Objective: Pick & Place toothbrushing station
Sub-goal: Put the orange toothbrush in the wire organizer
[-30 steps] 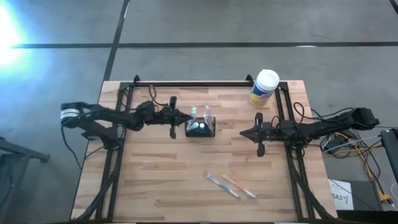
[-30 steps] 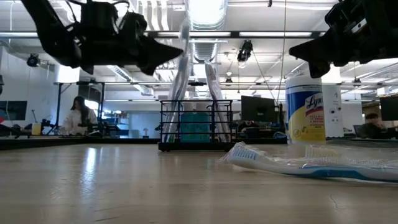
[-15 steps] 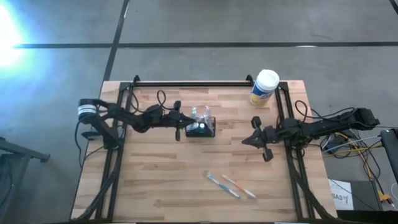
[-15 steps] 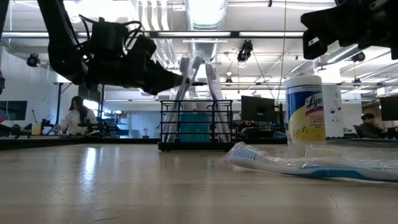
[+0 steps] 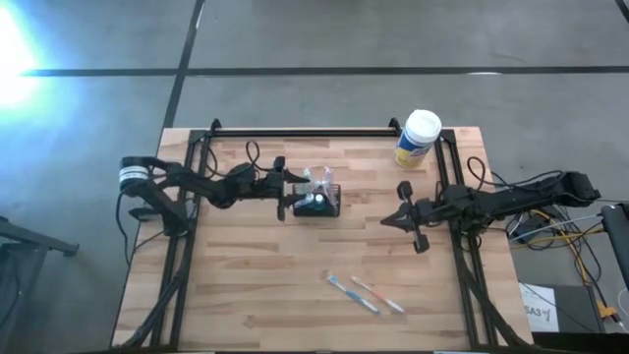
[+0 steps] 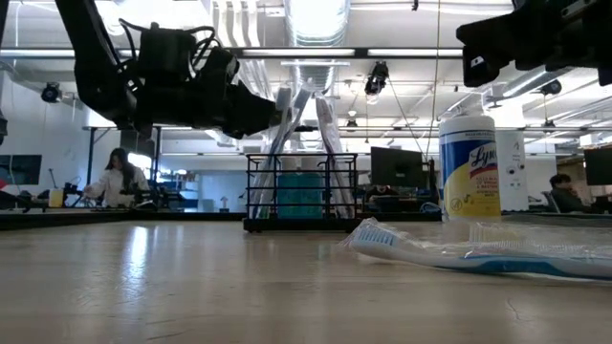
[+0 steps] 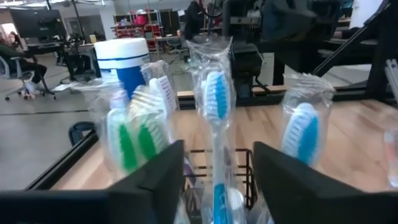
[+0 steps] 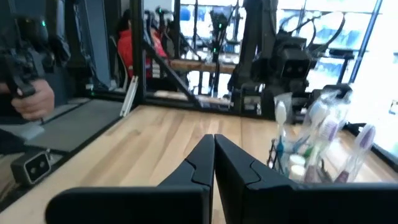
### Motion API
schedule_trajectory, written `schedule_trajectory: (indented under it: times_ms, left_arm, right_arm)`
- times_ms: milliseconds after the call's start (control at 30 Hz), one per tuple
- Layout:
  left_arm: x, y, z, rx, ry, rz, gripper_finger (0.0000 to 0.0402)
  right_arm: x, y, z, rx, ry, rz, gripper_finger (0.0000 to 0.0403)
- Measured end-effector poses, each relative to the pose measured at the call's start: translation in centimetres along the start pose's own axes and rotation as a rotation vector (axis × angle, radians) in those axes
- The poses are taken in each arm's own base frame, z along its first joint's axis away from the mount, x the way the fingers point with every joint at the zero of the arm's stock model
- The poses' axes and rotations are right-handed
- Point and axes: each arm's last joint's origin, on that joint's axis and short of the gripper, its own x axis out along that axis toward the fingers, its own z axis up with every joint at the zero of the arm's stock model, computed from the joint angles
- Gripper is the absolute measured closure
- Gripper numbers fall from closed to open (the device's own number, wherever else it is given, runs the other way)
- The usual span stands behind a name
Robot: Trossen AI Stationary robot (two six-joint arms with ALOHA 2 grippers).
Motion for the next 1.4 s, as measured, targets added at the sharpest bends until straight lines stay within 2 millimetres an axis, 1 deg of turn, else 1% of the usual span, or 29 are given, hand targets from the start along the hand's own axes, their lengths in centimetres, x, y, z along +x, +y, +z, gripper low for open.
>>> schedule_trajectory:
  times_ms: [100,167,233,333,467,600,700,833,900,967,1067,1167,1267,1400]
  left_arm:
    - [0.0,-0.1,0.3,-0.011,-0.014,-0.034,0.0156]
    - [-0.1,-0.1,0.8,-0.007,-0.034,-0.047,0.0128]
    - [-0.3,-0.1,1.5,0.001,-0.064,-0.050,0.0106]
    - [-0.8,-0.1,3.0,0.014,-0.115,-0.062,0.0086]
    - [-1.9,-0.1,5.0,0.023,-0.146,-0.065,0.0077]
    - [-3.3,-0.3,6.9,0.018,-0.134,-0.067,0.0076]
    - [-4.8,-0.8,8.6,-0.010,-0.128,-0.084,0.0076]
    - [-6.9,-1.2,11.1,-0.112,-0.136,-0.107,0.0076]
    - [-7.9,-1.5,12.0,-0.180,-0.102,-0.119,0.0077]
    - [-8.8,-1.9,12.8,-0.212,-0.056,-0.135,0.0084]
    - [-10.0,-2.6,14.3,-0.224,0.010,-0.169,0.0109]
    - [-10.8,-3.2,15.2,-0.245,0.120,-0.180,0.0162]
    - [-11.3,-3.8,15.5,-0.263,0.250,-0.204,0.0246]
    - [-11.9,-4.2,15.5,-0.278,0.380,-0.201,0.0372]
  right_arm:
    - [0.1,0.0,0.1,0.002,0.026,0.002,0.0394]
    - [0.2,0.0,0.4,-0.004,0.023,0.001,0.0394]
    - [0.2,0.0,0.6,-0.013,0.024,0.002,0.0394]
    - [0.4,-0.1,1.1,-0.020,0.042,0.002,0.0394]
    - [0.5,-0.1,1.1,-0.011,0.109,0.005,0.0394]
    - [0.5,-0.1,1.4,0.049,0.109,0.003,0.0394]
    - [0.3,0.0,0.3,0.115,0.144,-0.001,0.0394]
    - [0.1,0.0,-0.3,0.132,0.153,-0.002,0.0394]
    - [0.1,0.0,-0.8,0.171,0.169,-0.006,0.0394]
    - [0.0,0.0,-1.2,0.208,0.176,-0.023,0.0394]
    - [-0.1,-0.1,-1.4,0.221,0.156,-0.097,0.0394]
    - [-0.1,-0.2,-1.4,0.228,0.155,-0.123,0.0394]
    - [0.0,-0.2,-1.1,0.265,0.182,-0.128,0.0394]
    - [0.4,-0.3,0.2,0.348,0.244,-0.153,0.0394]
